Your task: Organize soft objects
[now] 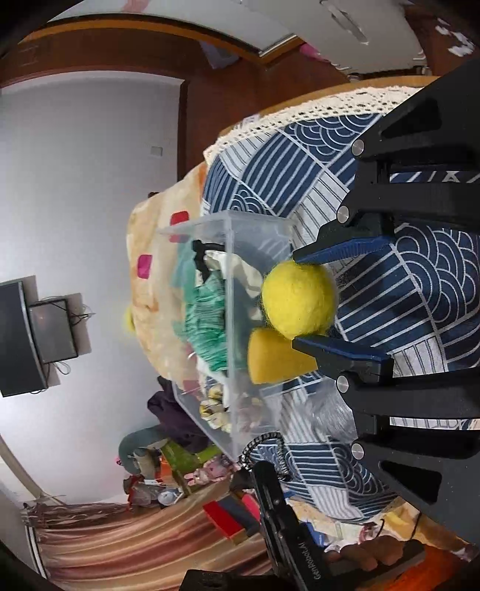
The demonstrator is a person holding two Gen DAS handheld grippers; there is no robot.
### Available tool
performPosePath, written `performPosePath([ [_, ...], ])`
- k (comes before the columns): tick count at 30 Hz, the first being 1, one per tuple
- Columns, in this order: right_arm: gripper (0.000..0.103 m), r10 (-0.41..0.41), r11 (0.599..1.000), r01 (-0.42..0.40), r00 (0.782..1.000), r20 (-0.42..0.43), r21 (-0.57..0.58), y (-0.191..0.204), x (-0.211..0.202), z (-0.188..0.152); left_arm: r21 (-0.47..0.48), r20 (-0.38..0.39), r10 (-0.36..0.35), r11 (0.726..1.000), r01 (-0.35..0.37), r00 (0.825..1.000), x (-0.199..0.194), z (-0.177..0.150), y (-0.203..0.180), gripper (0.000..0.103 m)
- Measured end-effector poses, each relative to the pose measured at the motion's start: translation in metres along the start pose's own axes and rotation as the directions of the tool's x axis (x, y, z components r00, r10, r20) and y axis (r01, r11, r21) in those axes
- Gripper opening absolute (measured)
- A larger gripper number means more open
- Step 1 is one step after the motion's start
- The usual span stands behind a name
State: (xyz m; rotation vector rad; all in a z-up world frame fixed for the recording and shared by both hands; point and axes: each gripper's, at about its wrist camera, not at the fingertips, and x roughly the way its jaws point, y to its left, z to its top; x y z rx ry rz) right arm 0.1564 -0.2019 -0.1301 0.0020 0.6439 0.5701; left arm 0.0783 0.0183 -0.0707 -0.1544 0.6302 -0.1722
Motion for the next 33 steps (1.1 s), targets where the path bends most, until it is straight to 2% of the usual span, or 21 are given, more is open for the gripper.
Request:
performPosePath([
  [5,0.036,-0.009,1.0,0.009,0.999,0.033,-0.01,0.003,-0.006,0.01,-0.013,0.05,0.0,1.0,0.001,0.999,-0.011,0.019,0.003,0.006],
  [9,0.036,-0.009,1.0,0.011,0.997,0.074,-0.02,0.004,-0.012,0.024,-0.004,0.099,0.025,1.0,-0.025,0.995,-0.014,0.03,-0.001,0.006],
  [16,0.036,-0.02,0.999,0.027,0.989,0.143,-0.046,0.009,-0.013,0.051,0.016,0.143,0.06,0.998,-0.063,0.988,-0.002,0.049,-0.005,0.006],
  [22,0.036,-0.037,0.999,0.04,0.987,0.154,-0.017,0.005,0.004,0.064,0.024,0.124,0.096,0.995,-0.099,0.988,0.03,0.055,-0.006,0.006],
  [33,0.036,-0.078,0.996,0.076,0.995,0.063,0.036,-0.005,0.05,0.065,0.044,0.029,0.132,0.99,-0.134,0.991,0.09,0.048,-0.002,0.006],
])
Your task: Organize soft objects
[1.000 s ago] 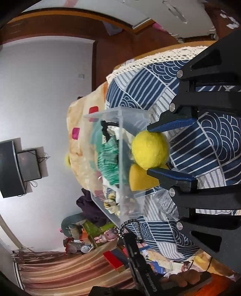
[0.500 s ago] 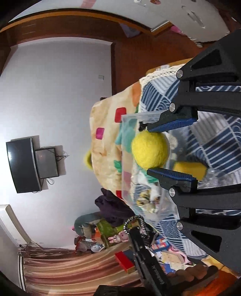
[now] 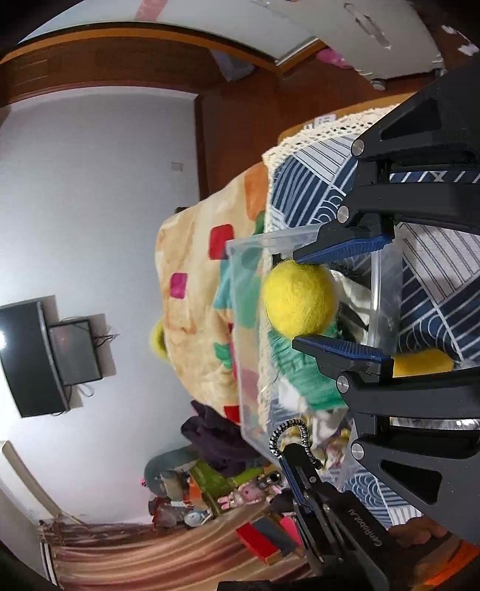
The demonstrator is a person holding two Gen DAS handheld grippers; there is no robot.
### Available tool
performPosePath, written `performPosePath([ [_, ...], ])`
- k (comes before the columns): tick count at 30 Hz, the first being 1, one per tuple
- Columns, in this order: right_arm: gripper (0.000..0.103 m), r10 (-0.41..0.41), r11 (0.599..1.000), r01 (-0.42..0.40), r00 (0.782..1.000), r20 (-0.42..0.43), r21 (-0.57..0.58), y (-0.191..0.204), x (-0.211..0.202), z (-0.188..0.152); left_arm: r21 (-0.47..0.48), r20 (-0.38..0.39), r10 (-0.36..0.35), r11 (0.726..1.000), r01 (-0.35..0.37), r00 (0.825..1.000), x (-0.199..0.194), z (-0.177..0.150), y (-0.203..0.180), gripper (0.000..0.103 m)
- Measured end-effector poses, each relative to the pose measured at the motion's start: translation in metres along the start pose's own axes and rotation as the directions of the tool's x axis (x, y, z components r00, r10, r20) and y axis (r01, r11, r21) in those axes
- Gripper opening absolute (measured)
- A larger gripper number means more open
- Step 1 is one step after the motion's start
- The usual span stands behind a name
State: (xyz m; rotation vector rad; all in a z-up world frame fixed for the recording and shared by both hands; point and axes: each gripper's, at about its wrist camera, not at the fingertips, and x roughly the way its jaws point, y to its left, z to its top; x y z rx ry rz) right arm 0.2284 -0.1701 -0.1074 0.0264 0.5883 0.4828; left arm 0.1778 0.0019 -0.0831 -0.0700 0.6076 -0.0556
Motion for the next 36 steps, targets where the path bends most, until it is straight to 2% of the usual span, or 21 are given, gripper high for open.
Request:
performPosePath([
  [3,0.036,-0.002,1.0,0.002,1.0,-0.029,0.0,-0.001,0.007,-0.005,0.027,-0.018,0.025,0.999,-0.025,1.0,0.008,-0.004,-0.006,0.006],
  [12,0.038,0.002,1.0,-0.003,0.998,-0.055,-0.017,0.0,0.004,-0.009,0.022,-0.055,0.0,1.0,0.001,0.998,0.012,-0.01,-0.008,0.007],
  [16,0.041,0.006,1.0,-0.006,0.998,-0.06,-0.015,-0.003,0.004,-0.009,0.023,-0.056,-0.005,1.0,0.006,0.998,0.006,-0.013,-0.009,0.016],
  [18,0.051,0.005,1.0,-0.006,0.998,-0.056,-0.019,-0.002,0.002,-0.008,0.013,-0.058,-0.023,1.0,0.024,0.998,0.003,-0.013,-0.008,0.021],
  [22,0.054,0.0,0.999,-0.002,0.999,-0.04,-0.043,0.002,-0.003,-0.01,0.008,-0.056,-0.043,0.999,0.043,0.998,-0.008,-0.014,-0.007,0.026],
  [24,0.054,-0.001,0.999,-0.001,1.0,-0.03,-0.053,0.005,-0.007,-0.009,0.006,-0.048,-0.049,0.999,0.049,0.998,-0.014,-0.014,-0.007,0.032],
  [26,0.054,0.008,0.998,-0.009,1.0,-0.016,-0.058,0.007,-0.014,-0.008,0.004,-0.033,-0.055,0.998,0.055,0.998,-0.023,-0.014,-0.006,0.044],
  [30,0.06,0.038,0.998,-0.037,0.999,0.019,-0.06,0.012,-0.027,-0.006,0.015,-0.007,-0.059,0.998,0.06,0.998,-0.04,-0.016,-0.005,0.053],
  [32,0.062,0.05,0.997,-0.049,0.998,0.026,-0.065,0.016,-0.031,-0.007,0.018,0.001,-0.054,0.998,0.054,0.999,-0.047,-0.019,-0.004,0.062],
  [36,0.068,0.073,0.994,-0.071,0.997,0.024,-0.083,0.027,-0.032,-0.014,0.008,-0.011,-0.059,0.998,0.059,0.998,-0.055,-0.027,0.001,0.065],
])
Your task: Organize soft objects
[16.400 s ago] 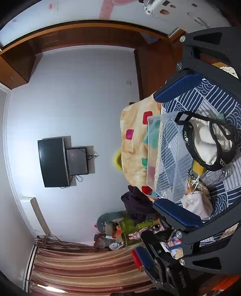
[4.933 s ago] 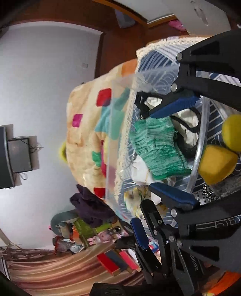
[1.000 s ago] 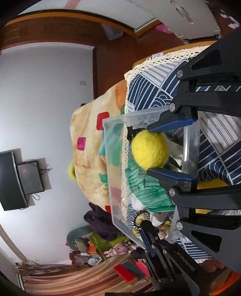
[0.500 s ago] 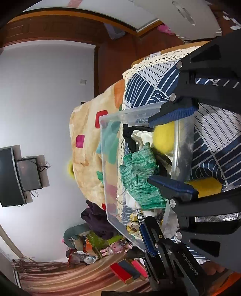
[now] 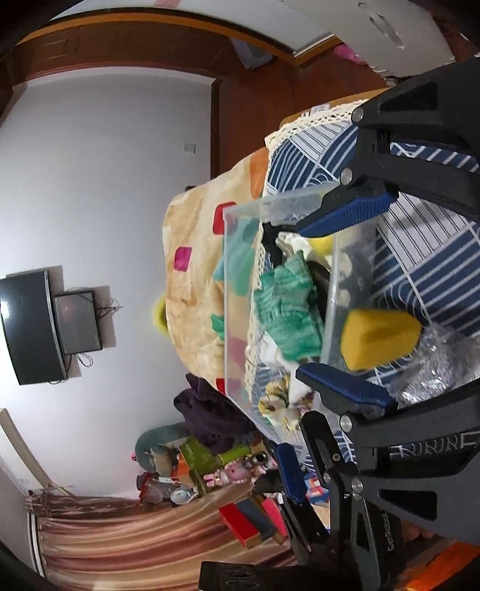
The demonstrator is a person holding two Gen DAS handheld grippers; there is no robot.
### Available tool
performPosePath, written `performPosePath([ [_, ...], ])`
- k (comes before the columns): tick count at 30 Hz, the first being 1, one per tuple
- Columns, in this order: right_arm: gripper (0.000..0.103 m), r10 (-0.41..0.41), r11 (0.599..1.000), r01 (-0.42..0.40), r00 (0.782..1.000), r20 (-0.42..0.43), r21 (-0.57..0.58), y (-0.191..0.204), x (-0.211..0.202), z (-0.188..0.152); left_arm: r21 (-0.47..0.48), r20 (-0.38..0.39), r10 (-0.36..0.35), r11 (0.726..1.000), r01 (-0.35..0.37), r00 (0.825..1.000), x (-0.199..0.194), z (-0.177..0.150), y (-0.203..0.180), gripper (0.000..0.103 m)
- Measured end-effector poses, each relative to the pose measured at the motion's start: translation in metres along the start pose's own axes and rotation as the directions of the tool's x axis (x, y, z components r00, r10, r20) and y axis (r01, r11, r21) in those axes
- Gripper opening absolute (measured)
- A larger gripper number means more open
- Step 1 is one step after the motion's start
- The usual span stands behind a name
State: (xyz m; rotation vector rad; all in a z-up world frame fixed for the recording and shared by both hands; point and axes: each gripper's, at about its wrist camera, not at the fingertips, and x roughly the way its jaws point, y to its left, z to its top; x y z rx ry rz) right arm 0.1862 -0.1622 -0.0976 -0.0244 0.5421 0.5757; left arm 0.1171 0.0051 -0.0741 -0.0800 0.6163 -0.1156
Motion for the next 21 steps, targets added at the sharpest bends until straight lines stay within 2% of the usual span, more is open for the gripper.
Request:
performPosePath([
  [7,0.068,0.025,0.999,-0.027,0.996,-0.082,-0.02,0.011,0.019,-0.021,-0.014,-0.071,-0.002,1.0,0.001,0.997,0.005,-0.025,0.008,0.067],
  [14,0.067,0.06,0.998,-0.062,0.98,-0.188,-0.005,0.014,0.045,-0.036,-0.054,-0.121,-0.023,0.998,0.017,0.992,0.013,-0.042,0.015,0.067],
  [16,0.059,0.066,0.998,-0.066,0.977,-0.201,0.005,0.014,0.048,-0.038,-0.054,-0.121,-0.028,0.998,0.022,0.992,0.014,-0.043,0.012,0.067],
  [18,0.04,0.083,0.997,-0.082,0.973,-0.216,0.015,0.013,0.049,-0.04,-0.045,-0.127,-0.037,0.999,0.031,0.991,0.015,-0.044,0.006,0.067],
  [21,0.037,0.079,0.997,-0.077,0.977,-0.2,0.018,0.011,0.042,-0.042,-0.037,-0.135,-0.067,0.997,0.062,0.989,0.016,-0.045,-0.003,0.067],
])
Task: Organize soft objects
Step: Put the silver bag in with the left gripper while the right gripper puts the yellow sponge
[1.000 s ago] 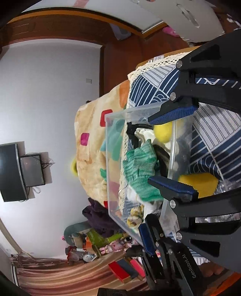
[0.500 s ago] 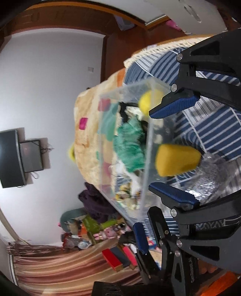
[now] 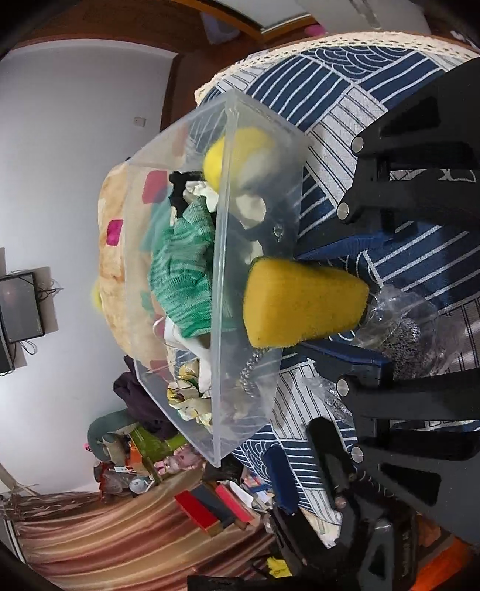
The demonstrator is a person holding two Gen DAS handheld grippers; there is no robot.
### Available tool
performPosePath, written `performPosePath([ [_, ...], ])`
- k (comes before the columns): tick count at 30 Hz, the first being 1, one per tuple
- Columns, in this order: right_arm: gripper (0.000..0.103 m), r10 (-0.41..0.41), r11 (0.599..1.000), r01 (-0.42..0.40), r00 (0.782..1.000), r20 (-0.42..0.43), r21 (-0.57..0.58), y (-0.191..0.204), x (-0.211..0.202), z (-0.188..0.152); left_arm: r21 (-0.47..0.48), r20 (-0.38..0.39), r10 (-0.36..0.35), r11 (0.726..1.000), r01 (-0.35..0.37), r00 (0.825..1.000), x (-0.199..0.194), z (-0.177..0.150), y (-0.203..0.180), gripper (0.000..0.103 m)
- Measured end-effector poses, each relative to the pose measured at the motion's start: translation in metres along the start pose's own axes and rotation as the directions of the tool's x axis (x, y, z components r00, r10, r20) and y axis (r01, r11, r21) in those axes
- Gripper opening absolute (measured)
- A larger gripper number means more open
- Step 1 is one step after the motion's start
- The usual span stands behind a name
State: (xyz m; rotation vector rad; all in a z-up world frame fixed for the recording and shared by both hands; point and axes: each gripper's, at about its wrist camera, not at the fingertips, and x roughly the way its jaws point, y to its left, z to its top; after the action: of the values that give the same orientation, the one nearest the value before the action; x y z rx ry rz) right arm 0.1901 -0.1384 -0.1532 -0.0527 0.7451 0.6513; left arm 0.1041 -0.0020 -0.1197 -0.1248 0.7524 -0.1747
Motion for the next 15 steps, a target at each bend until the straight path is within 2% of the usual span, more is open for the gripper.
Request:
performPosePath([
  [6,0.037,-0.061,0.998,0.06,0.996,0.065,0.006,-0.009,-0.027,-0.005,0.006,-0.018,-0.052,0.999,0.052,0.998,0.005,-0.001,-0.016,0.067],
  [15,0.037,-0.091,0.995,0.086,0.99,0.104,0.056,-0.026,-0.051,-0.012,0.029,-0.094,-0.076,0.996,0.079,0.993,0.032,-0.011,-0.037,0.071],
])
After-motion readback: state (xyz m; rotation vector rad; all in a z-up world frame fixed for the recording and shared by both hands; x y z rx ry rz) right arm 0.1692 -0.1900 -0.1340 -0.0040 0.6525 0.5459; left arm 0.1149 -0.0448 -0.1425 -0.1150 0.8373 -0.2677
